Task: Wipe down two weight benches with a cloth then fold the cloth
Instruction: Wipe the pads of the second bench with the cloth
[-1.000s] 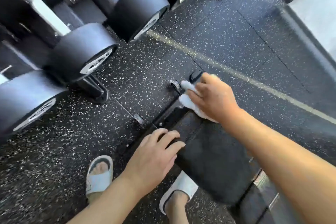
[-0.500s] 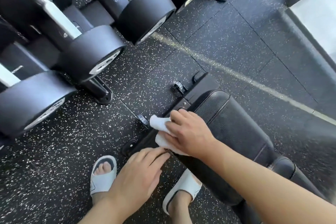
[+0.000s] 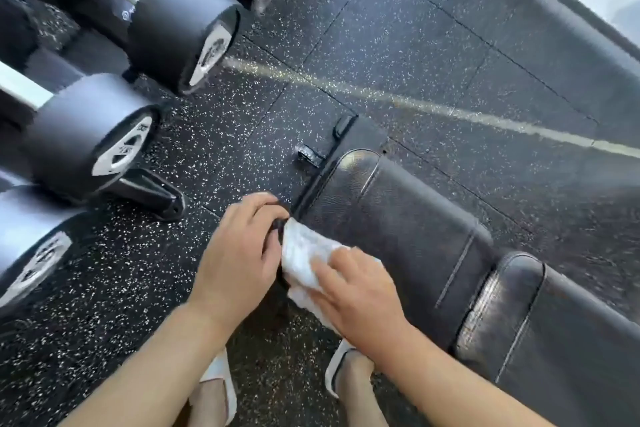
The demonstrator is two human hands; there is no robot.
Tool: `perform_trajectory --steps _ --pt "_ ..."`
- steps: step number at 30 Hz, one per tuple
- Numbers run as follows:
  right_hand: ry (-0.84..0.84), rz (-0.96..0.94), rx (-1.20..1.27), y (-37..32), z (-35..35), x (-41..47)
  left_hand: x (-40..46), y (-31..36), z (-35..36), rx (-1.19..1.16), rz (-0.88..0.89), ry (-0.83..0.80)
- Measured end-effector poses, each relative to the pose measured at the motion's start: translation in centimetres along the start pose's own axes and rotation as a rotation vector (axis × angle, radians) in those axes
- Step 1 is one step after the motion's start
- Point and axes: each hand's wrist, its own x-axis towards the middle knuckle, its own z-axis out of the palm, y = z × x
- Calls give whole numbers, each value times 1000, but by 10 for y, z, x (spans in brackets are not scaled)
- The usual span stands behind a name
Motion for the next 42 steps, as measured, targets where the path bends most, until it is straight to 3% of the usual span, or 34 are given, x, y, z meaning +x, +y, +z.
perform_trajectory --steps 4,8,11,17,23,29,34,42 --pt "-27 -70 -72 50 -18 -24 25 21 6 87 100 -89" --pt "155 323 -134 125 -50 5 61 58 29 164 247 -169" --pt "189 583 -69 146 -56 18 96 85 52 216 327 -166" --pt "337 612 -27 117 -50 -19 140 121 103 424 404 -231" --pt "329 591 -33 108 -36 -65 141 119 109 481 409 -200" --pt "485 779 -63 116 -36 -28 140 120 111 498 422 -191" --pt "506 862 -68 117 -37 -14 141 118 112 493 406 -200" --pt "660 1122 -175 51 -12 -33 139 119 104 476 502 -327"
